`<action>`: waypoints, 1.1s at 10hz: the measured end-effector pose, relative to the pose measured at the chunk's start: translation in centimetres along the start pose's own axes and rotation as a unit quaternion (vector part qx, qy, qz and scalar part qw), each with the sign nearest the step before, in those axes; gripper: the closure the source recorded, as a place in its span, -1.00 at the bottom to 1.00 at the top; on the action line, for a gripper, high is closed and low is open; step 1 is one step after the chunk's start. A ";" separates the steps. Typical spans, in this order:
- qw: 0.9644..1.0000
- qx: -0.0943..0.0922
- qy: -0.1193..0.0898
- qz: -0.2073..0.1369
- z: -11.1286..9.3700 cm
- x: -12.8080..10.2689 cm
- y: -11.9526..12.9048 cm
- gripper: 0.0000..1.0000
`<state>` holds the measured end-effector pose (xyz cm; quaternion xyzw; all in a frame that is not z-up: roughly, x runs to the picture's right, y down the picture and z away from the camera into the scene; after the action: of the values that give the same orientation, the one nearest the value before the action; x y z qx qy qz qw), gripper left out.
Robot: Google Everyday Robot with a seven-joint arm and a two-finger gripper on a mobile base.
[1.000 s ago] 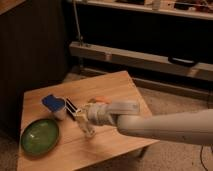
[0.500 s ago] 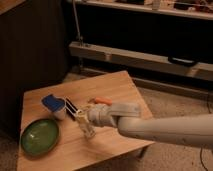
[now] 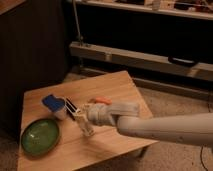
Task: Stand the bottle upright
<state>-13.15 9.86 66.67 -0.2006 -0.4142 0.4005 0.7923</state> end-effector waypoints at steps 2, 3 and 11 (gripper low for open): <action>1.000 -0.003 -0.004 0.002 0.2 0.0 -0.1 0.66; 1.000 -0.005 -0.006 0.001 0.3 -0.1 -0.2 0.66; 1.000 -0.010 -0.026 -0.004 1.1 0.0 -0.2 0.66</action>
<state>-13.89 9.71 67.45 -0.1966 -0.4399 0.3986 0.7804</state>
